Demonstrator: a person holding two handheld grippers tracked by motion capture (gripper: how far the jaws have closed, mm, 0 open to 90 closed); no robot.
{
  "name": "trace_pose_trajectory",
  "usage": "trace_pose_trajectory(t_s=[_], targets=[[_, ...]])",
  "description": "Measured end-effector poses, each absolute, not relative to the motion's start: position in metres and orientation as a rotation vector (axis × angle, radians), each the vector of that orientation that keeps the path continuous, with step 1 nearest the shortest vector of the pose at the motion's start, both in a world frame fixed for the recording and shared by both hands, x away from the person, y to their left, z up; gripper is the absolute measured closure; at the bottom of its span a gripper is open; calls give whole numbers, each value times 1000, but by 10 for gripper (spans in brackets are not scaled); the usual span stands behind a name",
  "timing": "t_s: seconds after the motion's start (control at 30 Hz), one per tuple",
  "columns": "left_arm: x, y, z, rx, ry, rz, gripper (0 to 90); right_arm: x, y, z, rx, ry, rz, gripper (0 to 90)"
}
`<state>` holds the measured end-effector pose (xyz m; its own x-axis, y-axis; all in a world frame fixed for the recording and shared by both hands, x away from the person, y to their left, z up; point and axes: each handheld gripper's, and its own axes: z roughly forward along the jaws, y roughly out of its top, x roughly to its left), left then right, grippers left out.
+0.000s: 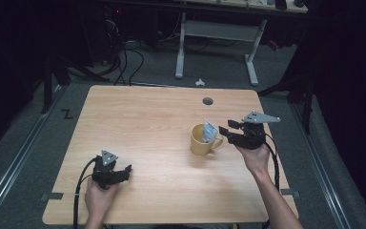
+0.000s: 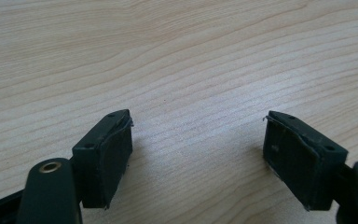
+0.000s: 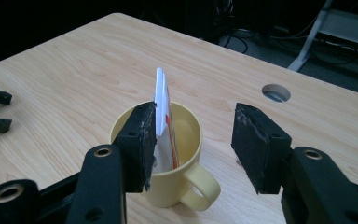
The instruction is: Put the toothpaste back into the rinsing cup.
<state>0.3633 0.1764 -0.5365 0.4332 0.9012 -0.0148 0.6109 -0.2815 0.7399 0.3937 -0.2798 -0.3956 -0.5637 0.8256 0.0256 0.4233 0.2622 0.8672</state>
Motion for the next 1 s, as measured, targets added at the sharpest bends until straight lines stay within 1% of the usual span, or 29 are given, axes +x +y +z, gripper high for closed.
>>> trace_pose_trajectory(t_s=[1.0], targets=[[363, 176, -537, 2004, 1271, 545, 241, 378, -316, -399, 1211, 2031, 1259, 501]])
